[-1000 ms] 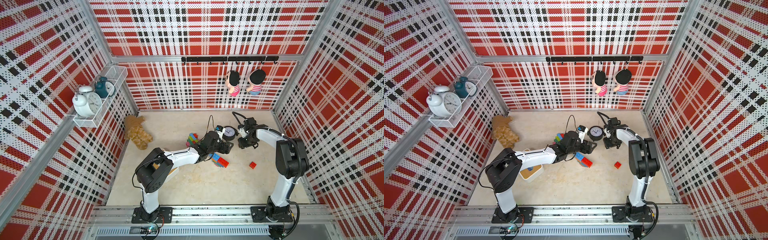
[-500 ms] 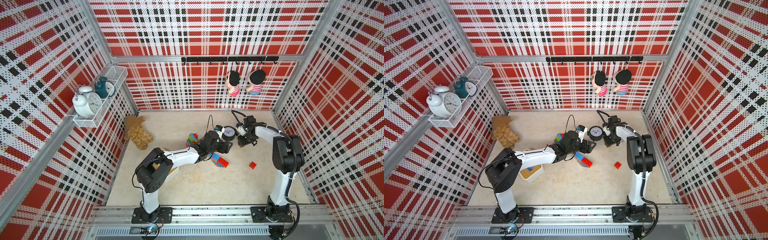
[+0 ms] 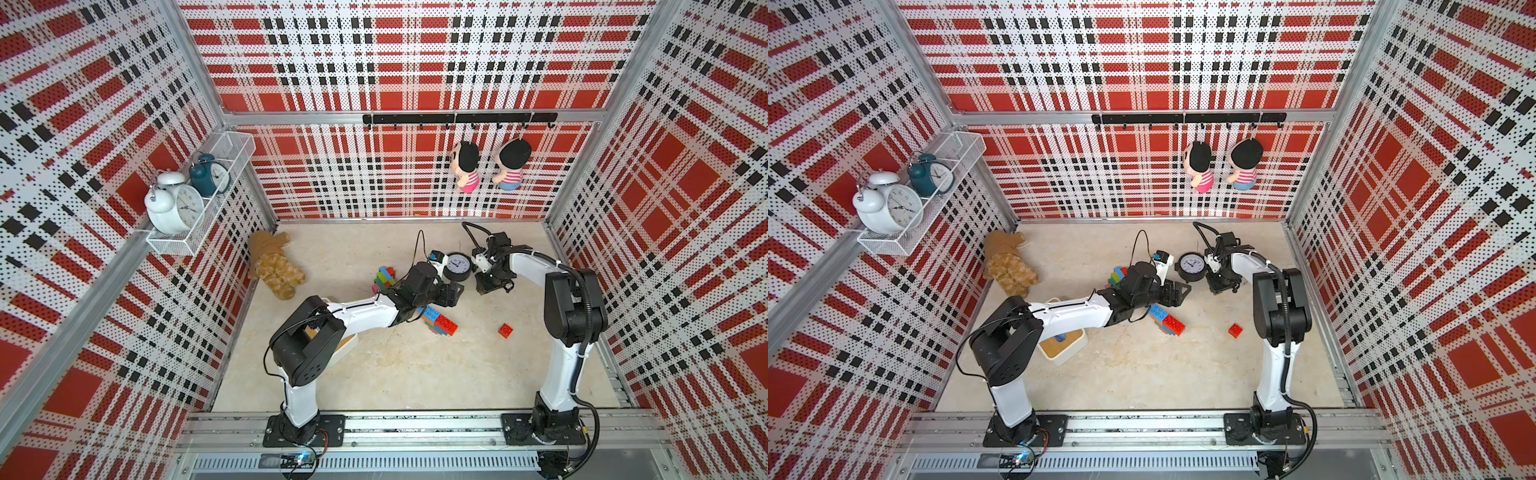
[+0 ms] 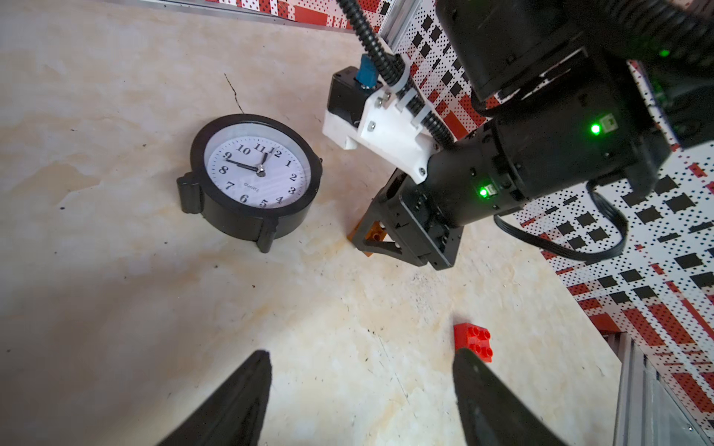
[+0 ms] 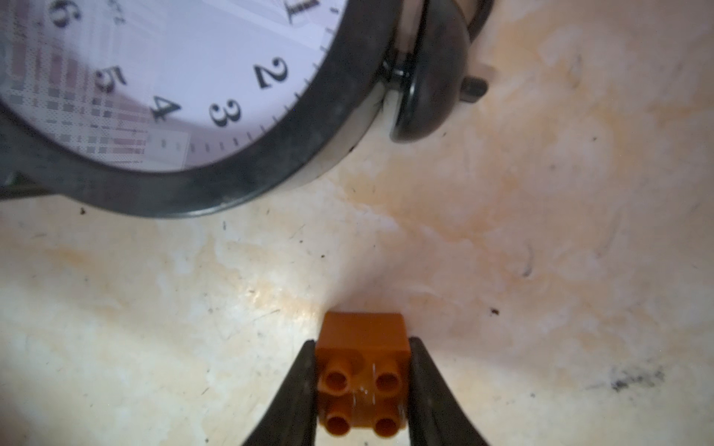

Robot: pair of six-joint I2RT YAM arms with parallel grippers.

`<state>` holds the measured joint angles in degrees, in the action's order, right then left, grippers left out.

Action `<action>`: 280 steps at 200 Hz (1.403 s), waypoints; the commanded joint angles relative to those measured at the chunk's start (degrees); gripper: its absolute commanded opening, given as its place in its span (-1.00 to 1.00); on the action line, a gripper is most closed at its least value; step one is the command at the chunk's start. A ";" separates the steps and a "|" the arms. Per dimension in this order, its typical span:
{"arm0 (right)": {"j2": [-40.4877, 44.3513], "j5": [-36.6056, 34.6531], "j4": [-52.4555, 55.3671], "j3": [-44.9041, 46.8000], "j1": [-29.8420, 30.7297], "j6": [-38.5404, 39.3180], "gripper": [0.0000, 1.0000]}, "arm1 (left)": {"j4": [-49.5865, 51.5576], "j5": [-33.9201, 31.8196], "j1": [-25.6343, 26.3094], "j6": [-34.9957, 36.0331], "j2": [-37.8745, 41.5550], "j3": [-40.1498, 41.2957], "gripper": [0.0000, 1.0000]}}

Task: Assemble a heart with building blocks
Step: Pick up the building block from the center of the board, then assemble the building block at the center of the board.

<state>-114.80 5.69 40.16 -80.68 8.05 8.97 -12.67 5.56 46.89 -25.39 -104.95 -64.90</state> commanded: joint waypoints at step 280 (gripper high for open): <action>19.53 0.42 18.90 4.31 30.68 -1.15 -1.00 | -9.73 10.08 -8.93 -9.63 10.28 25.27 0.45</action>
<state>-94.78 6.57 57.71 -76.09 38.17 6.28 -20.21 15.27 37.50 -35.57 -93.73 -40.47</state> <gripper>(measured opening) 0.348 0.727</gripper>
